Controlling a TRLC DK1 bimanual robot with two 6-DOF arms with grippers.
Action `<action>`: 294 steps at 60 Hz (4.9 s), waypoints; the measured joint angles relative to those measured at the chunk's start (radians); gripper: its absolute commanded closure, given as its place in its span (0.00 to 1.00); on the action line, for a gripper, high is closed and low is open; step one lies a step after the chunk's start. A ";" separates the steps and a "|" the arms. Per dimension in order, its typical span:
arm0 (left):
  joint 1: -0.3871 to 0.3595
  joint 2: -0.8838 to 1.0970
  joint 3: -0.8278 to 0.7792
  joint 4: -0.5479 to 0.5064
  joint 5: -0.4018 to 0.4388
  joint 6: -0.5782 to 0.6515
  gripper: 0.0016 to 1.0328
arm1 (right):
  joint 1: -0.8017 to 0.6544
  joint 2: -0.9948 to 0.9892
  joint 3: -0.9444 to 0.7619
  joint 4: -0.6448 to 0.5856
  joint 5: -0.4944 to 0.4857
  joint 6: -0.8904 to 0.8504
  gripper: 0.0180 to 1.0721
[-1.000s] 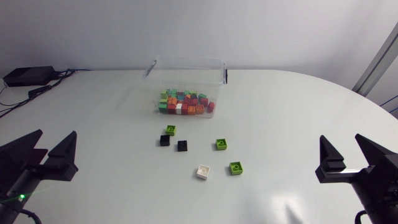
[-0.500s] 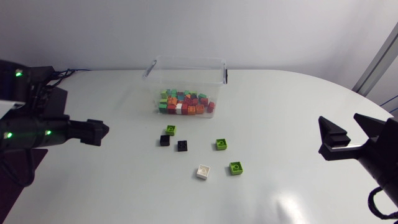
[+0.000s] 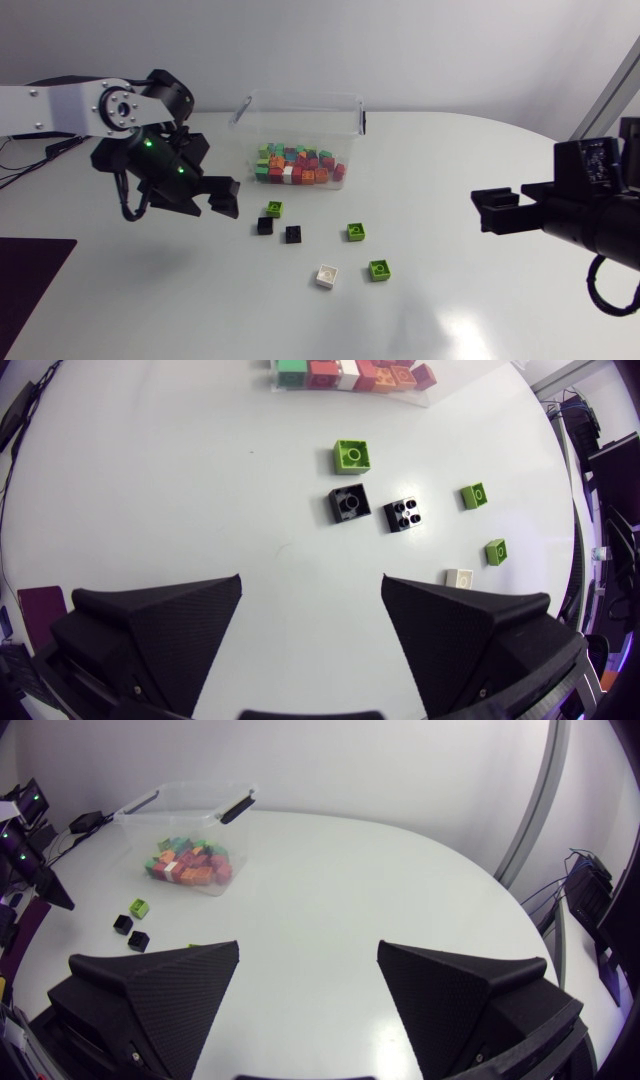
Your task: Place the duplo bricks in the container
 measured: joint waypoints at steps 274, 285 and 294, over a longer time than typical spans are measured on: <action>0.022 -0.044 0.128 0.425 0.125 0.627 0.07 | 0.291 1.098 1.094 -0.051 0.024 0.174 0.75; 0.023 -0.035 0.128 0.359 0.150 0.666 0.07 | 0.295 1.172 1.142 0.016 0.050 0.153 0.75; 0.017 0.038 0.153 0.212 0.150 0.632 0.07 | 0.294 1.256 1.192 0.063 0.076 0.130 0.74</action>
